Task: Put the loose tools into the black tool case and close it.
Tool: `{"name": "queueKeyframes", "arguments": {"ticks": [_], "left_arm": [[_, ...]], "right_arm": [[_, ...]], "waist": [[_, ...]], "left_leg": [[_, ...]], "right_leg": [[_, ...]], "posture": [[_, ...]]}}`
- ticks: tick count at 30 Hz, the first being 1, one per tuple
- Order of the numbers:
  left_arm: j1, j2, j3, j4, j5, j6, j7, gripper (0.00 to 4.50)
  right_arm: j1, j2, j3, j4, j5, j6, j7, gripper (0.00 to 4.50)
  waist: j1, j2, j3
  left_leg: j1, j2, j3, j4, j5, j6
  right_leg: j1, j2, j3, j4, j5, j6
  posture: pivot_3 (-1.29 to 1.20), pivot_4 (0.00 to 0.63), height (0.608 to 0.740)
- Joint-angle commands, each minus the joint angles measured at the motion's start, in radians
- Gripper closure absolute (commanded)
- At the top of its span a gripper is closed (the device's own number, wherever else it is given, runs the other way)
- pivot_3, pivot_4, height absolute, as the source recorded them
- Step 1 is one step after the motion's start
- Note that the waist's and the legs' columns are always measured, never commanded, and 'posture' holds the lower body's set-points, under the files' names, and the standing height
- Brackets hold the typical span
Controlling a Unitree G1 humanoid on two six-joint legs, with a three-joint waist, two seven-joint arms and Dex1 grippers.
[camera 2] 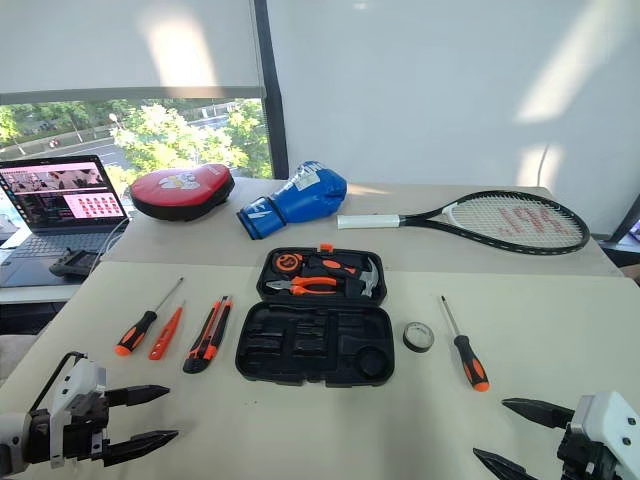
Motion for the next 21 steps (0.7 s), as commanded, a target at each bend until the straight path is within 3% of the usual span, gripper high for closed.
{"name": "queueKeyframes", "arguments": {"ticks": [1, 6, 10, 14, 19, 21], "left_arm": [[-0.045, -0.036, 0.042, -0.008, -0.041, 0.031, 0.08, 0.02], [-0.235, -0.116, 0.138, -0.002, -0.119, 0.209, 0.392, 0.02], [-0.34, -0.045, 0.172, 0.053, -0.144, 0.39, 0.509, 0.02], [-0.478, 0.092, 0.089, 0.17, -0.065, 0.615, 0.629, 0.02], [-0.575, 0.151, -0.073, 0.275, 0.034, 0.671, 0.646, 0.02], [-0.589, 0.156, -0.108, 0.283, 0.034, 0.676, 0.607, 0.55]], "right_arm": [[-0.071, 0.018, 0.034, -0.046, 0.04, -0.045, -0.045, 0.0], [-0.298, 0.01, 0.128, -0.154, 0.236, -0.002, -0.141, 0.0], [-0.42, -0.103, 0.203, -0.167, 0.352, 0.08, -0.16, 0.0], [-0.521, -0.164, 0.265, -0.164, 0.396, 0.103, -0.176, 0.0], [-0.561, -0.181, 0.302, -0.156, 0.371, 0.094, -0.176, 0.0], [-0.558, -0.184, 0.304, -0.154, 0.359, 0.088, -0.172, 0.0]], "waist": [[0.0, 0.0, 0.0], [-0.002, 0.0, 0.001], [-0.003, -0.001, 0.002], [-0.001, -0.003, 0.003], [0.0, -0.003, 0.003], [-0.001, -0.006, 0.002]], "left_leg": [[0.0, 0.0, 0.0, 0.0, 0.0, 0.0], [0.0, 0.001, 0.0, 0.0, 0.001, -0.002], [0.001, 0.002, -0.001, 0.0, 0.002, -0.003], [0.001, 0.0, -0.001, -0.001, 0.003, 0.003], [-0.001, -0.003, -0.001, -0.001, 0.003, 0.001], [-0.005, -0.004, 0.0, -0.001, 0.001, -0.005]], "right_leg": [[0.0, 0.0, 0.0, 0.0, 0.0, 0.0], [0.003, 0.001, 0.0, 0.002, 0.003, 0.002], [0.003, 0.004, -0.001, 0.002, 0.006, 0.006], [0.003, 0.007, -0.006, 0.002, 0.009, 0.0], [0.001, 0.005, -0.007, 0.001, 0.009, 0.001], [-0.002, 0.002, -0.007, 0.001, 0.009, 0.002]], "posture": [[0.0, 0.15, 0.74], [0.0, 0.15, 0.74], [0.0, 0.15, 0.74], [0.0, 0.15, 0.74], [0.0, 0.15, 0.74], [0.0, 0.15, 0.74]]}}
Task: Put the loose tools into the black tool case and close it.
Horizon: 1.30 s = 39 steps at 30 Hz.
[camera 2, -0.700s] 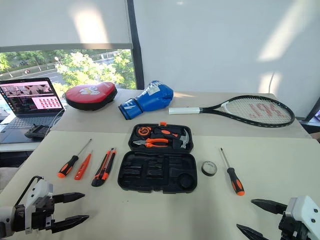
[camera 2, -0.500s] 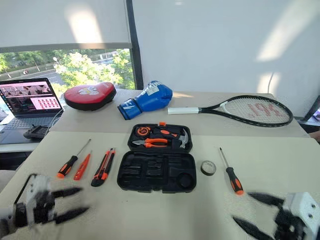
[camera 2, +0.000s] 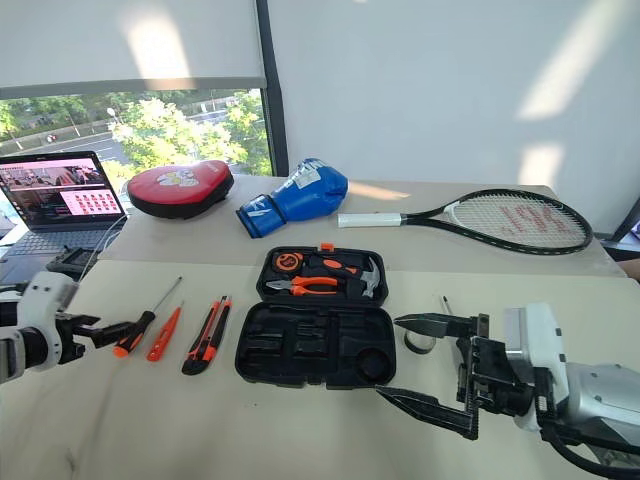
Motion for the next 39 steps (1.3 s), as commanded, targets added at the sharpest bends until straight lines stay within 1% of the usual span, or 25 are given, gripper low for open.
{"name": "queueKeyframes", "arguments": {"ticks": [1, 2, 4, 7, 8, 9, 11, 12, 13, 14, 15, 16, 18, 19, 20, 22, 23, 24, 25, 28, 31, 34, 39], "left_arm": [[-0.025, 0.017, -0.04, 0.011, 0.013, 0.008, -0.05, 0.76], [-0.025, 0.017, -0.041, 0.015, 0.011, 0.013, -0.06, 1.13], [-0.033, 0.008, -0.03, 0.039, 0.017, 0.003, -0.069, 2.02], [-0.047, -0.006, -0.006, 0.071, 0.027, -0.052, -0.09, 3.21], [-0.066, -0.024, 0.029, 0.042, -0.017, -0.091, -0.136, 3.5], [-0.096, -0.037, 0.063, -0.007, -0.088, -0.099, -0.197, 3.6], [-0.124, -0.01, 0.05, -0.104, -0.166, -0.107, -0.337, 3.6], [-0.14, 0.017, 0.007, -0.146, -0.188, -0.105, -0.415, 3.6], [-0.168, 0.041, -0.073, -0.176, -0.164, -0.143, -0.49, 3.6], [-0.191, 0.055, -0.127, -0.19, -0.145, -0.172, -0.54, 3.6], [-0.245, 0.051, -0.216, -0.192, -0.089, -0.242, -0.596, 3.6], [-0.319, 0.029, -0.317, -0.171, -0.013, -0.319, -0.636, 3.6], [-0.425, -0.012, -0.445, -0.121, 0.091, -0.414, -0.679, 3.6], [-0.502, -0.065, -0.523, -0.06, 0.164, -0.477, -0.687, 3.6], [-0.573, -0.121, -0.587, -0.004, 0.213, -0.492, -0.69, 3.6], [-0.7, -0.221, -0.698, 0.13, 0.323, -0.561, -0.703, 3.6], [-0.745, -0.256, -0.74, 0.184, 0.361, -0.577, -0.718, 3.6], [-0.78, -0.286, -0.769, 0.242, 0.399, -0.606, -0.723, 3.6], [-0.81, -0.316, -0.789, 0.301, 0.432, -0.633, -0.716, 3.6], [-0.855, -0.369, -0.826, 0.422, 0.488, -0.703, -0.751, 3.6], [-0.871, -0.393, -0.851, 0.504, 0.542, -0.748, -0.767, 3.6], [-0.872, -0.406, -0.85, 0.533, 0.568, -0.747, -0.792, 3.6], [-0.85, -0.379, -0.842, 0.473, 0.581, -0.646, -0.838, 3.6]], "right_arm": [[-0.001, -0.012, -0.007, -0.012, -0.013, -0.011, 0.0, 0.0], [0.002, -0.012, -0.01, -0.015, -0.016, -0.012, 0.0, 0.0], [0.011, -0.01, -0.019, -0.021, -0.017, -0.012, -0.003, 0.0], [0.025, -0.006, -0.034, -0.031, -0.016, -0.01, -0.012, 0.0], [0.041, 0.002, -0.038, -0.036, -0.027, -0.014, -0.016, 0.0], [0.061, 0.011, -0.047, -0.042, -0.032, -0.014, -0.025, 0.0], [0.094, 0.023, -0.067, -0.056, -0.03, -0.013, -0.046, 0.0], [0.112, 0.03, -0.079, -0.065, -0.03, -0.013, -0.055, 0.0], [0.137, 0.04, -0.097, -0.074, -0.035, -0.015, -0.062, 0.0], [0.154, 0.045, -0.108, -0.08, -0.039, -0.017, -0.069, 0.0], [0.18, 0.056, -0.126, -0.087, -0.043, -0.018, -0.078, 0.0], [0.214, 0.069, -0.151, -0.096, -0.049, -0.02, -0.081, 0.0], [0.259, 0.084, -0.184, -0.11, -0.054, -0.022, -0.084, 0.0], [0.298, 0.097, -0.214, -0.121, -0.048, -0.017, -0.087, 0.0], [0.334, 0.111, -0.245, -0.129, -0.048, -0.018, -0.088, 0.0], [0.404, 0.137, -0.312, -0.143, -0.035, -0.015, -0.094, 0.0], [0.434, 0.151, -0.344, -0.146, -0.032, -0.02, -0.093, 0.0], [0.457, 0.163, -0.37, -0.15, -0.028, -0.025, -0.094, 0.0], [0.475, 0.176, -0.391, -0.153, -0.027, -0.033, -0.094, 0.0], [0.525, 0.203, -0.432, -0.168, -0.039, -0.062, -0.073, 0.0], [0.544, 0.212, -0.45, -0.178, -0.036, -0.078, -0.075, 0.0], [0.561, 0.218, -0.464, -0.184, -0.035, -0.092, -0.079, 0.0], [0.587, 0.23, -0.472, -0.208, -0.034, -0.106, -0.093, 0.0]], "waist": [[-0.001, -0.003, -0.001], [0.0, -0.003, -0.001], [0.0, -0.002, -0.001], [0.0, -0.002, -0.001], [0.0, -0.002, -0.001], [0.001, -0.003, -0.001], [0.005, -0.006, 0.0], [0.006, -0.007, 0.0], [0.007, -0.007, 0.0], [0.008, -0.007, 0.0], [0.01, -0.006, 0.0], [0.009, -0.003, -0.002], [0.012, 0.002, -0.003], [0.011, 0.002, -0.003], [0.015, 0.002, -0.003], [0.014, 0.0, -0.002], [0.014, -0.001, -0.002], [0.011, -0.002, -0.001], [0.008, -0.002, -0.001], [-0.01, -0.002, -0.001], [-0.02, -0.002, -0.001], [-0.02, -0.002, -0.001], [-0.017, -0.002, -0.002]], "left_leg": [[-0.003, 0.0, 0.0, 0.0, 0.0, 0.0], [-0.007, 0.0, 0.0, 0.0, 0.001, -0.001], [-0.007, 0.0, 0.0, 0.0, 0.001, -0.001], [-0.007, 0.001, 0.0, 0.0, 0.001, -0.001], [-0.007, 0.001, 0.0, 0.0, 0.001, -0.002], [-0.007, 0.002, 0.0, 0.0, 0.001, -0.002], [-0.009, 0.002, -0.002, 0.002, 0.001, -0.004], [-0.01, 0.002, -0.003, 0.003, 0.0, -0.006], [-0.011, 0.002, -0.003, 0.004, 0.0, -0.006], [-0.011, 0.001, -0.003, 0.005, 0.0, -0.006], [-0.011, 0.001, -0.003, 0.004, 0.0, -0.006], [-0.01, -0.001, -0.002, 0.004, 0.0, -0.006], [-0.008, -0.003, 0.001, 0.004, 0.001, -0.002], [-0.007, -0.005, 0.001, 0.004, 0.004, 0.003], [-0.006, -0.004, 0.003, 0.004, 0.005, 0.004], [-0.006, -0.004, 0.002, 0.005, 0.006, 0.008], [-0.007, -0.004, 0.003, 0.006, 0.005, 0.01], [-0.008, -0.004, 0.002, 0.007, 0.003, 0.017], [-0.008, -0.004, 0.003, 0.008, 0.002, 0.019], [-0.009, -0.004, 0.004, 0.008, 0.0, 0.021], [-0.01, -0.004, 0.004, 0.008, 0.0, 0.022], [-0.01, -0.003, 0.004, 0.008, 0.0, 0.022], [-0.01, -0.003, 0.004, 0.009, -0.001, 0.024]], "right_leg": [[-0.003, -0.001, 0.0, 0.0, 0.0, 0.0], [-0.006, -0.001, 0.0, 0.0, 0.0, 0.0], [-0.006, -0.002, -0.001, 0.0, 0.0, 0.0], [-0.006, -0.002, -0.001, 0.0, 0.0, 0.0], [-0.006, -0.002, -0.001, 0.001, 0.0, 0.0], [-0.006, -0.002, -0.001, 0.001, 0.0, 0.0], [-0.006, -0.003, 0.0, 0.001, 0.0, 0.0], [-0.007, -0.003, 0.0, 0.001, 0.0, 0.0], [-0.007, -0.003, 0.0, 0.001, 0.001, -0.001], [-0.007, -0.004, 0.0, 0.001, 0.001, -0.001], [-0.006, -0.003, 0.0, 0.0, 0.001, -0.001], [-0.005, -0.001, -0.001, 0.0, 0.001, -0.001], [-0.004, 0.0, -0.002, 0.001, 0.001, 0.0], [-0.002, 0.001, -0.002, 0.001, 0.0, 0.0], [-0.002, 0.002, -0.001, 0.001, 0.0, 0.0], [0.001, 0.005, -0.002, 0.0, 0.0, 0.0], [0.0, 0.006, -0.001, 0.0, 0.0, 0.0], [0.001, 0.006, -0.001, 0.0, 0.0, 0.001], [-0.001, 0.006, 0.0, 0.0, 0.001, 0.001], [-0.003, 0.006, 0.004, 0.0, 0.001, 0.003], [-0.005, 0.006, 0.006, 0.001, 0.0, 0.004], [-0.005, 0.005, 0.005, 0.001, 0.0, 0.005], [-0.004, 0.003, 0.005, 0.001, 0.0, 0.006]], "posture": [[0.0, 0.15, 0.74], [0.0, 0.15, 0.74], [0.0, 0.15, 0.74], [0.0, 0.15, 0.74], [0.0, 0.15, 0.74], [0.0, 0.15, 0.74], [0.0, 0.15, 0.74], [0.0, 0.15, 0.74], [0.0, 0.15, 0.74], [0.0, 0.15, 0.74], [0.0, 0.15, 0.74], [0.0, 0.15, 0.74], [0.0, 0.15, 0.74], [0.0, 0.15, 0.74], [0.0, 0.15, 0.74], [0.0, 0.15, 0.74], [0.0, 0.15, 0.74], [0.0, 0.15, 0.74], [0.0, 0.15, 0.74], [0.0, 0.15, 0.74], [0.0, 0.15, 0.74], [0.0, 0.15, 0.74], [0.0, 0.15, 0.74]]}}
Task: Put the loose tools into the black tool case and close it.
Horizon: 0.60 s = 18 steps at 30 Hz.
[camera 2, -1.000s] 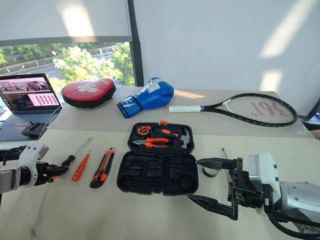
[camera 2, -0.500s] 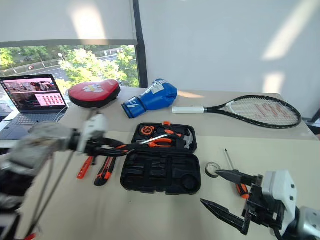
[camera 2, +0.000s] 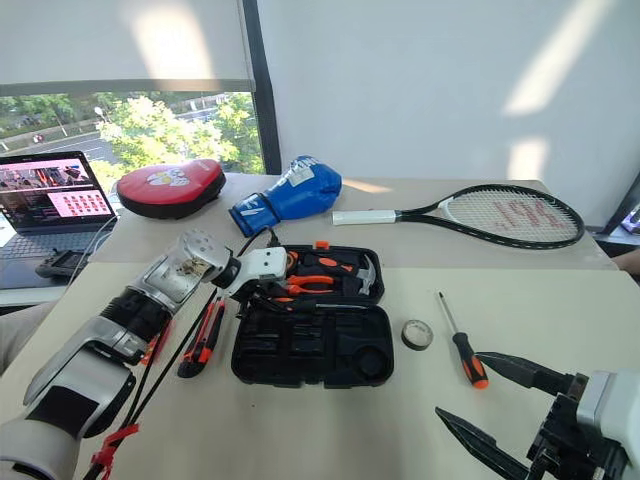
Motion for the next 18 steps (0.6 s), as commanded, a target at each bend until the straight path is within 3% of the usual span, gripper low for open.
{"name": "queueKeyframes", "arguments": {"ticks": [1, 6, 12, 14, 18], "left_arm": [[0.02, 0.032, 0.007, -0.049, 0.029, 0.071, -0.037, 3.6], [0.058, 0.074, 0.015, -0.127, 0.04, 0.134, -0.057, 3.6], [0.067, 0.057, 0.014, -0.111, 0.06, 0.128, -0.025, 3.6], [0.065, 0.047, 0.027, -0.085, 0.065, 0.091, 0.001, 2.6], [0.059, 0.036, 0.144, -0.125, -0.021, 0.092, 0.019, 1.42]], "right_arm": [[0.021, 0.011, -0.027, -0.035, 0.009, -0.032, -0.013, 0.0], [0.028, 0.011, -0.009, -0.035, -0.004, -0.042, -0.023, 0.0], [0.01, -0.008, 0.006, -0.029, -0.011, -0.041, -0.029, 0.0], [0.006, -0.015, 0.002, -0.026, -0.006, -0.039, -0.027, 0.0], [0.003, -0.023, -0.002, -0.023, -0.002, -0.035, -0.026, 0.0]], "waist": [[-0.001, 0.0, 0.0], [-0.002, 0.0, 0.0], [0.004, 0.0, 0.0], [0.006, 0.0, 0.0], [0.015, 0.0, 0.0]], "left_leg": [[0.0, 0.0, 0.0, 0.001, 0.0, 0.0], [-0.002, 0.001, 0.0, 0.002, 0.0, 0.0], [-0.002, 0.001, 0.0, 0.003, 0.0, 0.0], [-0.002, 0.001, 0.0, 0.004, 0.0, 0.0], [-0.002, 0.001, 0.0, 0.005, 0.0, 0.001]], "right_leg": [[0.0, 0.0, 0.0, 0.0, 0.0, 0.0], [-0.002, 0.0, 0.0, 0.001, 0.0, 0.0], [-0.001, 0.0, 0.0, 0.001, 0.0, 0.0], [-0.001, 0.0, 0.0, 0.001, 0.0, 0.0], [-0.001, -0.001, 0.0, 0.001, 0.0, 0.001]], "posture": [[0.0, 0.15, 0.74], [0.0, 0.15, 0.74], [0.0, 0.15, 0.74], [0.0, 0.15, 0.74], [0.0, 0.15, 0.74]]}}
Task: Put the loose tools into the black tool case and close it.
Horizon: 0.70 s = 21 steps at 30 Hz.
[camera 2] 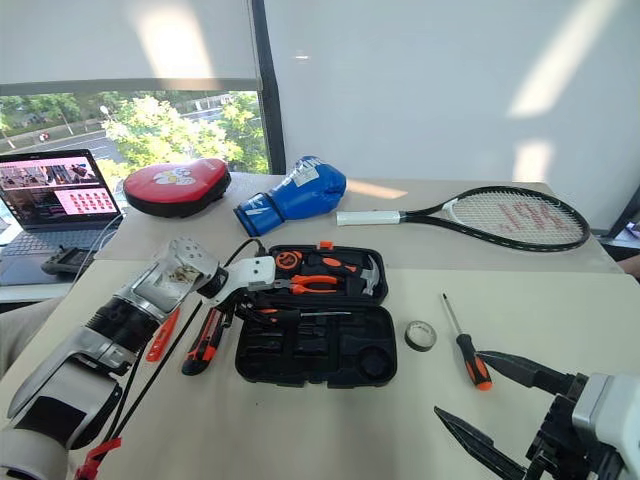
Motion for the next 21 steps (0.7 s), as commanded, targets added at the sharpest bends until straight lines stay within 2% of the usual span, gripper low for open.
{"name": "queueKeyframes", "arguments": {"ticks": [1, 2, 5, 7, 8, 11, 14, 16, 19, 21], "left_arm": [[-0.005, 0.001, 0.133, -0.06, -0.08, 0.005, 0.03, 0.97], [0.005, 0.011, 0.156, -0.088, -0.106, 0.011, 0.014, 0.82], [0.07, 0.009, 0.331, -0.237, -0.298, 0.223, 0.027, 1.34], [0.143, -0.018, 0.368, -0.305, -0.312, 0.251, 0.111, 1.95], [0.185, -0.045, 0.383, -0.329, -0.306, 0.248, 0.175, 2.49], [0.314, -0.169, 0.439, -0.389, -0.284, 0.206, 0.4, 3.41], [0.384, -0.246, 0.425, -0.402, -0.23, 0.192, 0.556, 4.43], [0.413, -0.257, 0.389, -0.4, -0.193, 0.182, 0.602, 4.43], [0.462, -0.232, 0.269, -0.363, -0.098, 0.207, 0.641, 4.43], [0.472, -0.212, 0.219, -0.361, -0.083, 0.215, 0.616, 4.43]], "right_arm": [[-0.003, -0.011, -0.015, -0.009, 0.014, -0.023, 0.0, 0.0], [-0.003, -0.011, -0.016, -0.008, 0.016, -0.023, 0.001, 0.0], [-0.013, -0.015, -0.002, -0.004, 0.009, -0.022, -0.005, 0.0], [-0.03, -0.02, 0.014, 0.0, 0.002, -0.019, -0.019, 0.0], [-0.041, -0.023, 0.022, 0.003, 0.0, -0.017, -0.028, 0.0], [-0.066, -0.029, 0.052, -0.006, -0.009, -0.007, -0.057, 0.0], [-0.083, -0.034, 0.069, -0.024, 0.0, 0.001, -0.091, 0.0], [-0.087, -0.04, 0.071, -0.034, 0.009, 0.003, -0.106, 0.0], [-0.088, -0.052, 0.073, -0.051, 0.028, 0.012, -0.133, 0.0], [-0.076, -0.064, 0.073, -0.052, 0.036, 0.03, -0.143, 0.0]], "waist": [[0.004, 0.0, 0.0], [0.005, 0.0, 0.0], [0.004, 0.0, 0.0], [0.003, 0.001, 0.0], [0.003, 0.002, -0.001], [0.006, 0.007, -0.004], [0.011, 0.002, -0.001], [0.011, 0.001, -0.001], [0.009, 0.004, -0.003], [0.009, 0.008, -0.006]], "left_leg": [[0.0, 0.0, 0.0, 0.001, 0.0, 0.0], [-0.001, 0.001, 0.0, 0.002, 0.0, 0.0], [-0.003, 0.001, -0.002, 0.004, 0.0, 0.0], [-0.003, 0.001, -0.002, 0.004, 0.0, 0.0], [-0.002, 0.001, -0.002, 0.004, 0.001, -0.002], [0.003, 0.0, -0.002, 0.004, 0.001, -0.003], [0.001, -0.001, -0.004, 0.005, 0.0, -0.001], [0.0, -0.001, -0.004, 0.005, 0.0, -0.001], [0.002, 0.0, -0.004, 0.004, 0.0, -0.002], [0.008, 0.0, -0.004, 0.003, 0.0, -0.002]], "right_leg": [[0.0, 0.0, 0.0, 0.0, 0.0, 0.0], [-0.001, 0.0, 0.0, 0.0, 0.0, 0.0], [-0.001, -0.001, 0.001, 0.001, 0.0, 0.0], [-0.001, -0.002, 0.001, 0.0, 0.0, 0.0], [0.0, -0.002, 0.001, 0.001, 0.0, 0.001], [0.006, -0.003, 0.002, -0.001, 0.0, 0.002], [0.006, -0.004, 0.002, -0.001, 0.001, 0.002], [0.005, -0.003, 0.002, -0.001, 0.002, 0.001], [0.006, -0.004, 0.002, -0.001, 0.003, 0.001], [0.011, -0.004, 0.002, -0.001, 0.003, 0.001]], "posture": [[0.0, 0.15, 0.74], [0.0, 0.15, 0.74], [0.0, 0.15, 0.74], [0.0, 0.15, 0.74], [0.0, 0.15, 0.74], [0.0, 0.15, 0.74], [0.0, 0.15, 0.74], [0.0, 0.15, 0.74], [0.0, 0.15, 0.74], [0.0, 0.15, 0.74]]}}
